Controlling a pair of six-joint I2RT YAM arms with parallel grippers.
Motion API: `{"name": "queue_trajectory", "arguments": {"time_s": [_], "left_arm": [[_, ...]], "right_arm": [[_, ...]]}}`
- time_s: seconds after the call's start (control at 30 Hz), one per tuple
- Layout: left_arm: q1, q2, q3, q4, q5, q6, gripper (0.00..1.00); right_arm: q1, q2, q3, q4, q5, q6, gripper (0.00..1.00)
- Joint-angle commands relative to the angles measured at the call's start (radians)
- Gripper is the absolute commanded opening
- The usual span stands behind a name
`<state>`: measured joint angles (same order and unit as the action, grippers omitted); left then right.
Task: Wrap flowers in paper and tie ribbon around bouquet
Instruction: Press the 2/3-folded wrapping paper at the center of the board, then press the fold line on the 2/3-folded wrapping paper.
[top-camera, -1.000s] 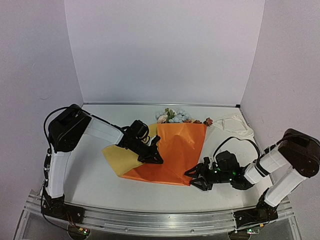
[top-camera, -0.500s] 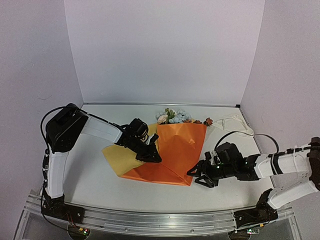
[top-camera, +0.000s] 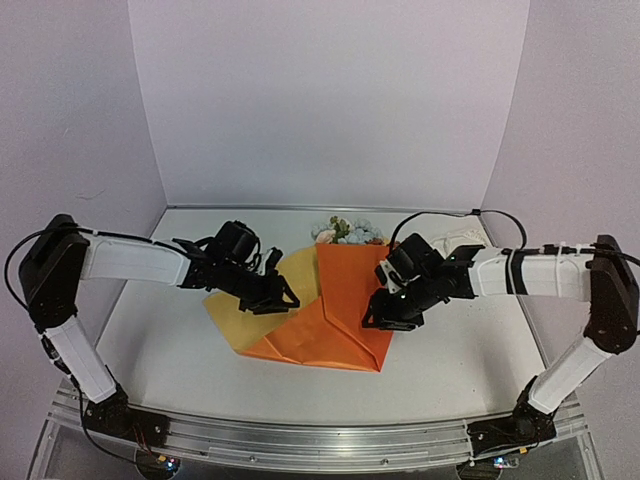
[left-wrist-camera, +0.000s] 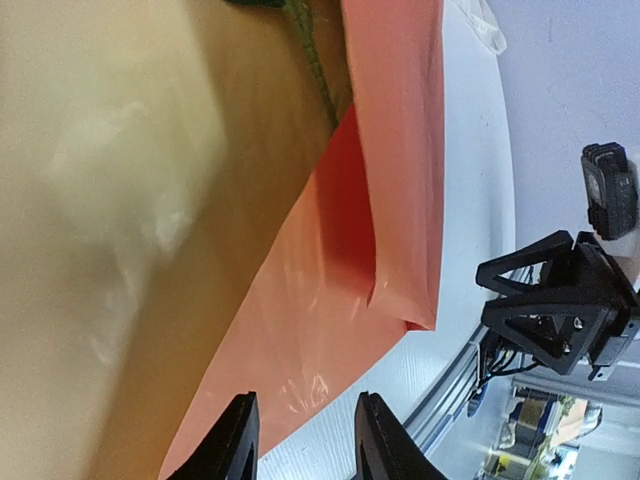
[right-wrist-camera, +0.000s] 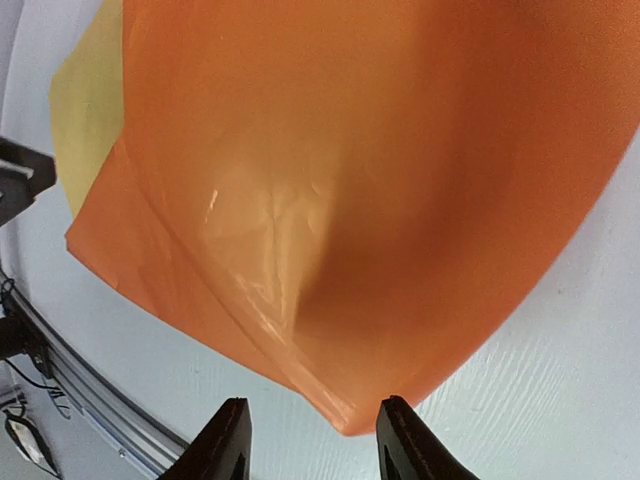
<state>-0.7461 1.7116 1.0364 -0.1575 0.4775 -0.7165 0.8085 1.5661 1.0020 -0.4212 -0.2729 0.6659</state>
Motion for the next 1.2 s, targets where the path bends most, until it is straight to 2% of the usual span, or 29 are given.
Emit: {"name": "queue_trajectory", "arguments": {"time_s": [0.0, 0.13, 0.23, 0.37, 0.5, 0.67, 0.83, 1.17], "left_arm": [[0.006, -0.167, -0.183, 0.018, -0.106, -0.168, 0.37], [0.001, -0.321, -0.327, 0.018, -0.177, -0.280, 0.39], [-0.020, -0.382, -0.389, 0.000, -0.228, -0.335, 0.39], [-0.092, -0.408, -0.462, 0.044, -0.284, -0.446, 0.42], [-0.162, -0.413, -0.530, 0.141, -0.369, -0.593, 0.44], [-0.231, -0.387, -0.544, 0.228, -0.507, -0.714, 0.45], [-0.262, -0.312, -0.507, 0.279, -0.565, -0.769, 0.46], [-0.284, -0.311, -0.531, 0.208, -0.632, -0.882, 0.44]], "right_arm": [[0.013, 0.096, 0.133, -0.071, 0.030, -0.144, 0.42], [0.040, 0.128, 0.149, -0.077, 0.046, -0.168, 0.40], [0.051, 0.093, 0.107, -0.078, 0.070, -0.163, 0.39], [0.054, 0.004, 0.008, -0.076, 0.125, -0.162, 0.42], [0.054, -0.035, -0.046, -0.061, 0.114, -0.155, 0.45], [0.058, -0.015, -0.073, -0.006, 0.088, -0.136, 0.45], [0.071, 0.034, -0.043, 0.007, 0.081, -0.131, 0.42], [0.146, 0.151, 0.026, 0.022, 0.100, -0.117, 0.39]]}}
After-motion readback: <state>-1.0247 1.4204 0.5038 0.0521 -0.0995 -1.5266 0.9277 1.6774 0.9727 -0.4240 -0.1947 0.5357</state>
